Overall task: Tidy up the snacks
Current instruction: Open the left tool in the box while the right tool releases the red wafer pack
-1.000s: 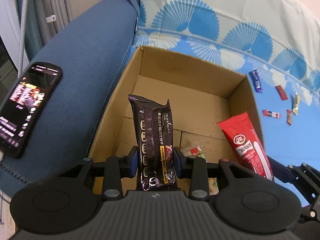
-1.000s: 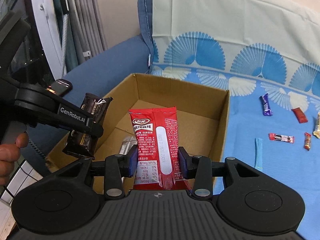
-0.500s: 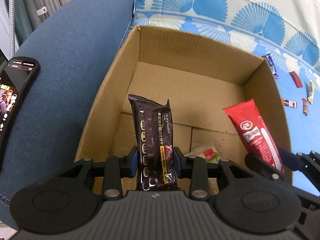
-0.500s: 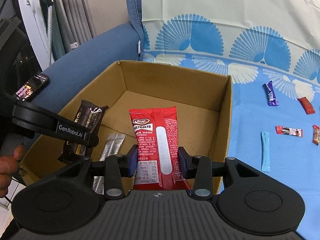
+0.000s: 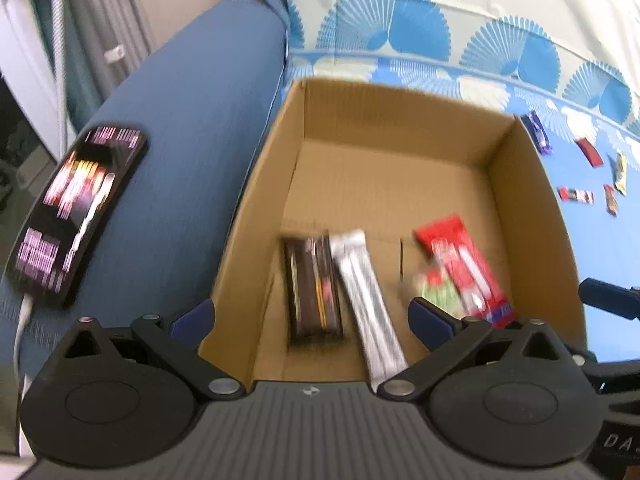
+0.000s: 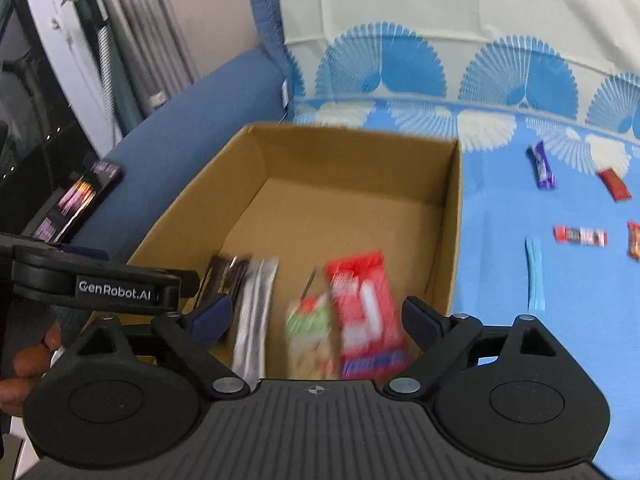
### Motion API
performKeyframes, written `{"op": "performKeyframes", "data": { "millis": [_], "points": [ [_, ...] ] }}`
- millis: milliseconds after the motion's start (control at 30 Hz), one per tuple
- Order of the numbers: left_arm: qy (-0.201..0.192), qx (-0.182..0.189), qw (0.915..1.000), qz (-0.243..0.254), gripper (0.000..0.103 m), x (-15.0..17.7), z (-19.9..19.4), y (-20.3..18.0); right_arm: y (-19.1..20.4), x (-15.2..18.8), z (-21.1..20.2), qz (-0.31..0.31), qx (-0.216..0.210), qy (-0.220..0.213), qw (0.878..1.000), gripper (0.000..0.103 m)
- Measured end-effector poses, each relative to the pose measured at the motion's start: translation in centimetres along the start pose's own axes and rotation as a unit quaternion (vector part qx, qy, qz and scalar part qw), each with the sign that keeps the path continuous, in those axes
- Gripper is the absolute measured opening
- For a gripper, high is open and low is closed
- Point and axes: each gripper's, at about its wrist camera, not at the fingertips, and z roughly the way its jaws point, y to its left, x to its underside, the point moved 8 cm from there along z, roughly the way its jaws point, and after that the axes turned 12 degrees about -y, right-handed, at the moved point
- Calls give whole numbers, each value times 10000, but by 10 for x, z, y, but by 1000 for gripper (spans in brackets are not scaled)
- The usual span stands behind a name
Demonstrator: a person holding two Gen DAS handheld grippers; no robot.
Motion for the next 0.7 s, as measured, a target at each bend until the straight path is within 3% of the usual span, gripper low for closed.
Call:
{"op": "performKeyframes", "data": {
  "millis": [167,700],
  "points": [
    [77,-20,9999,-146,103,33,-42,6,19,23,-45,-4,-7,62,10000,95],
    [-486,-56,9988,-90,103,68,-143,-10,40,31,-163,-252,233,-785,9963,100]
  ]
}}
